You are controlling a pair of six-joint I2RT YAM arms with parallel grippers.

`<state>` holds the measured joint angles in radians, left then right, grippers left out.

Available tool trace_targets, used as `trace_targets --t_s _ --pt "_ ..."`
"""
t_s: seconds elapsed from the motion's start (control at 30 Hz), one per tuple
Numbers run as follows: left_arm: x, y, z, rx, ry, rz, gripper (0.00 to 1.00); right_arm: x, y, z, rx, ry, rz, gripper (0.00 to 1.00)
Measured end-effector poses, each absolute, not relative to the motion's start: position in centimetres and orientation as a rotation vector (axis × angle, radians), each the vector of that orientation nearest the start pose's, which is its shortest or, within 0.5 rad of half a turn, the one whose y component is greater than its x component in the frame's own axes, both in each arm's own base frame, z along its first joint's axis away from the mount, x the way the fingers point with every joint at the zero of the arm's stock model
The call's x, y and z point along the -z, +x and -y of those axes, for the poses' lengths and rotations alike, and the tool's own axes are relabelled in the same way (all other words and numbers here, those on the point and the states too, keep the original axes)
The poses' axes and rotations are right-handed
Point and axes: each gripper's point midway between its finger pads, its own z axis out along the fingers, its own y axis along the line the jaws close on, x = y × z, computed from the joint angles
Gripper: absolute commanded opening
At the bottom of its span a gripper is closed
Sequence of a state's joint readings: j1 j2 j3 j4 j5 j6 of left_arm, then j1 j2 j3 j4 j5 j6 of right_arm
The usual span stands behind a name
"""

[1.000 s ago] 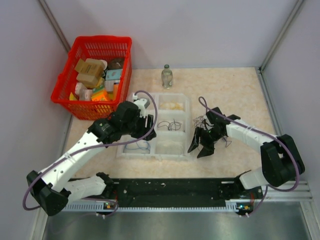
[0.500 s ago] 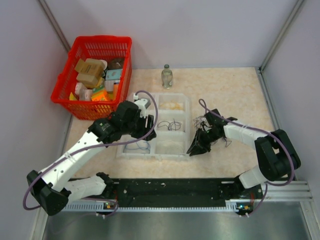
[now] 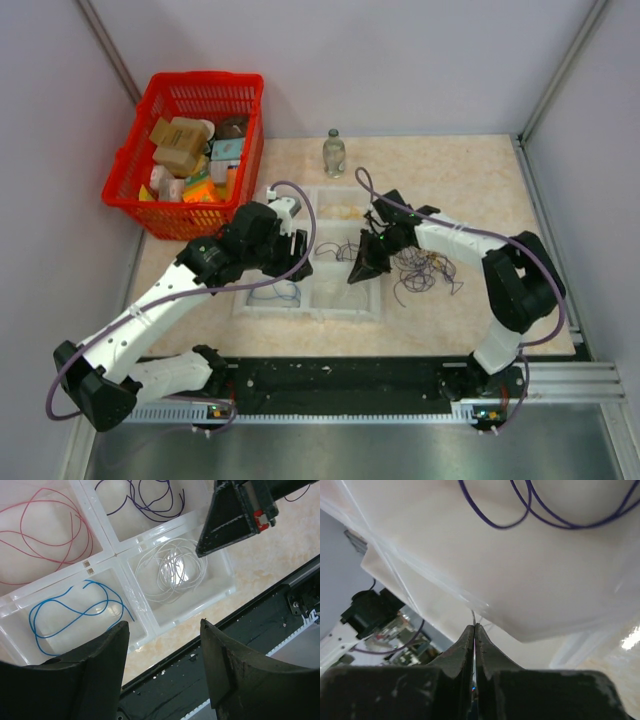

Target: Untangle the cables

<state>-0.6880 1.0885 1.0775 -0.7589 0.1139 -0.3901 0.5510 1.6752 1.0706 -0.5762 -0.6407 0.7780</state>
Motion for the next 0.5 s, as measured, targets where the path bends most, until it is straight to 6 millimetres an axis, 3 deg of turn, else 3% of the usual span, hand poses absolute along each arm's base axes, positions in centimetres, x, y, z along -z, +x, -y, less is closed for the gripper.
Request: trace_targets --t_s 0.1,0.27,0.37,0.5 --pt "-20.6 20.4 21.3 0.645 0.417 -2.394 0.63 -8.2 22.5 -29.4 -1.010 0.008 -2.995 0.00" --pt "-21.0 20.4 21.3 0.651 0.415 -2.378 0.64 -6.5 21.9 -29.4 -0.710 -0.207 -2.986 0.00" --pt "-21.3 20.4 21.1 0.650 0.410 -2.366 0.64 -6.0 21.9 -28.9 -0.606 -0.274 -2.957 0.19" --pt "-21.6 20.4 21.0 0.648 0.404 -2.351 0.64 -6.9 23.0 -28.0 -0.540 -0.295 -2.887 0.39"
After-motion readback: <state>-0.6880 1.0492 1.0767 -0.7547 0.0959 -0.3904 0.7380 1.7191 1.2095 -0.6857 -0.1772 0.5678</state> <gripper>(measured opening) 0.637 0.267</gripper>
